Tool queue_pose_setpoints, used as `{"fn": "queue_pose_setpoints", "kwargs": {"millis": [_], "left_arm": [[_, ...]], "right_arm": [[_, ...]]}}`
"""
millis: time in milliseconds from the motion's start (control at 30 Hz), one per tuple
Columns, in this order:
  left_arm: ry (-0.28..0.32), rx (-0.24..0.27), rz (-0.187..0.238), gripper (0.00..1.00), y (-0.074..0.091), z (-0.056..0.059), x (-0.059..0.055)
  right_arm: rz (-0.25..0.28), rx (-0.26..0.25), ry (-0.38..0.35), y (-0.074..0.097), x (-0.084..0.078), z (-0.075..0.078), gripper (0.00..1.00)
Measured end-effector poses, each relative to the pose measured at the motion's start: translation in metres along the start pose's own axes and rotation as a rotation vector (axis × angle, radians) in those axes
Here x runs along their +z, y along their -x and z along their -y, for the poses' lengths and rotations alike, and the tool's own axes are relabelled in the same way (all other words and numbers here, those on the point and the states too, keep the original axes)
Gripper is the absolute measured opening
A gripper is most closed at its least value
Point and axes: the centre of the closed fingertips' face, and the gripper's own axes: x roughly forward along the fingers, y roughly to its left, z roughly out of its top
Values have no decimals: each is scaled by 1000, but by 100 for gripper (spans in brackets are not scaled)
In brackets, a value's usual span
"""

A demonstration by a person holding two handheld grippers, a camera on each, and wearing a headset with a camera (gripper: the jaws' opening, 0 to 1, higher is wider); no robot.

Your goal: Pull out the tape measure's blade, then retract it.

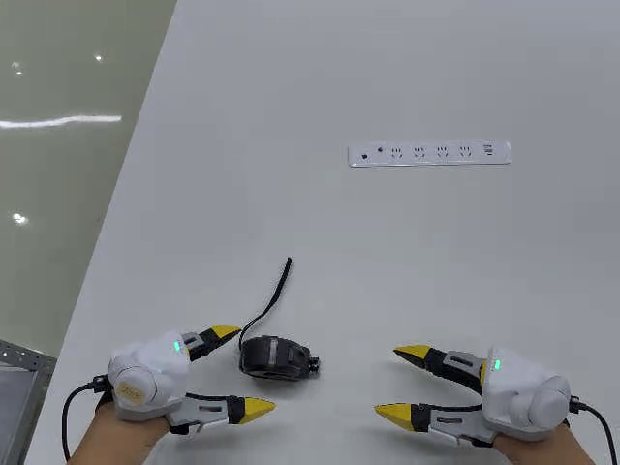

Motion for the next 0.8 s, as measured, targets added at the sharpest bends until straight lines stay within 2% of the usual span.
{"fn": "queue_pose_setpoints", "kwargs": {"millis": [133,800], "left_arm": [[-1,-9,-17,69,-4,-1,-3],[11,-38,-16,62,-13,-2,0]], "right_arm": [[4,11,5,-6,3,0,49],[6,53,2,-30,1,-1,47]]}}
